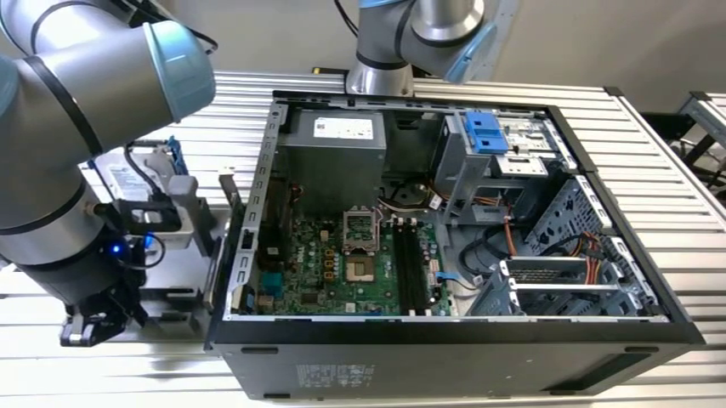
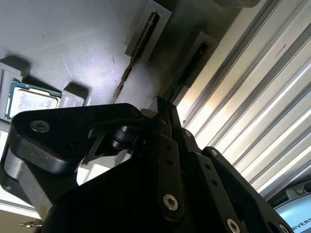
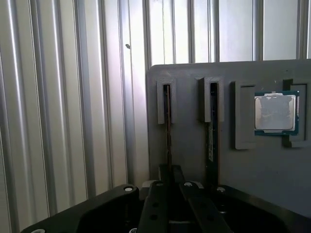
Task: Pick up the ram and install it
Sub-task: 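Pick up the ram and move it above insertion slot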
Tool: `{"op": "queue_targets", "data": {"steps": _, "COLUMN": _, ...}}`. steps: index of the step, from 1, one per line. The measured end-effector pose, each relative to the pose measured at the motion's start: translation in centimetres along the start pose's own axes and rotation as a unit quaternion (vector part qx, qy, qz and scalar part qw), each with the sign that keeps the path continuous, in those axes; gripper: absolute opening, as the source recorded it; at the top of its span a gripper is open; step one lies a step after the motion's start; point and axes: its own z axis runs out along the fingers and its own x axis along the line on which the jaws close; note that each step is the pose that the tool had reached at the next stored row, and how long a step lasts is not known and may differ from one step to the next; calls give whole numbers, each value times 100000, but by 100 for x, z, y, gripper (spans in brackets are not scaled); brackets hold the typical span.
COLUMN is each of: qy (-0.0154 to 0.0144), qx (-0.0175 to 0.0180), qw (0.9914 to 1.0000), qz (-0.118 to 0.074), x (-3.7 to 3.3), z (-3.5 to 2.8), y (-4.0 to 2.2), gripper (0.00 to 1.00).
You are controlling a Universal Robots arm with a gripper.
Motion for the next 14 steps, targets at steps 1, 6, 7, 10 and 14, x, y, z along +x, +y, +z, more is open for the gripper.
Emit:
{"op": "queue_targets", "data": {"steps": 1, "qy": -2, "qx": -1, "qw": 100000, "qz": -1, "x": 3, "z": 0, "y": 0, "gripper": 0}}
{"op": "queue_targets", "data": {"steps": 6, "qy": 14, "qx": 0, "qw": 100000, "qz": 0, "x": 6, "z": -165, "y": 1, "gripper": 0}}
{"op": "queue_targets", "data": {"steps": 7, "qy": 33, "qx": 1, "qw": 100000, "qz": -4, "x": 7, "z": -210, "y": 2, "gripper": 0}}
{"op": "queue_targets", "data": {"steps": 10, "qy": 136, "qx": 5, "qw": 100000, "qz": -2, "x": 4, "z": -344, "y": 3, "gripper": 0}}
{"op": "queue_targets", "data": {"steps": 14, "qy": 281, "qx": 14, "qw": 100000, "qz": 0, "x": -8, "z": -525, "y": 5, "gripper": 0}}
